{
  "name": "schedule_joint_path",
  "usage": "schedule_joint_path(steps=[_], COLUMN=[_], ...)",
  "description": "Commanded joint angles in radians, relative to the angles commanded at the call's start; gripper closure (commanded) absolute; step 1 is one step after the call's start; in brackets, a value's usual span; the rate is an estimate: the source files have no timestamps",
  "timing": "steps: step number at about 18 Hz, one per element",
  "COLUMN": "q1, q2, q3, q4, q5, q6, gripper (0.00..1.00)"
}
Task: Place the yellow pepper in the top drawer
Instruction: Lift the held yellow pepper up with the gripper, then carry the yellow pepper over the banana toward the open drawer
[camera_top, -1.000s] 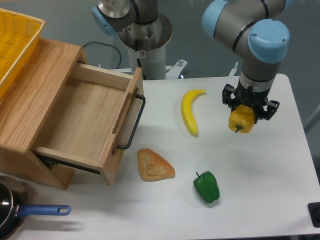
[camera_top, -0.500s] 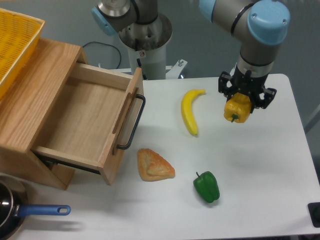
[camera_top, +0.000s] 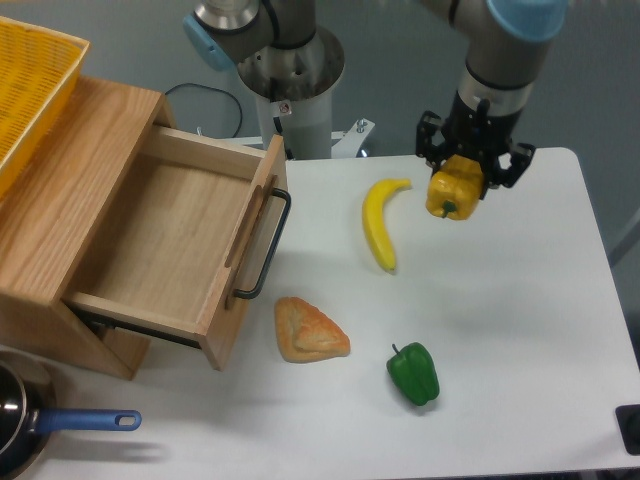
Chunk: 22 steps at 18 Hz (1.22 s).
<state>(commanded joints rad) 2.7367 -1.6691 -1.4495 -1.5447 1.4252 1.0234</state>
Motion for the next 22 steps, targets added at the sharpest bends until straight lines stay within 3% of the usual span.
schedule_joint_path(steps=[6, 10, 15, 22], q1=[-0.040, -0.090, -0.175, -0.325], q2=[0.066, 0.124, 0.140, 0.140], q3=[-0.018, -0.064, -0.068, -0.087], q4=[-0.052, -0.051, -0.046, -0.014], q5=[-0.106, -0.146, -0.203, -0.198], q6=[-0.114, -0.235, -0.383, -0.566], gripper=[0.76, 0.75, 0.75, 0.75])
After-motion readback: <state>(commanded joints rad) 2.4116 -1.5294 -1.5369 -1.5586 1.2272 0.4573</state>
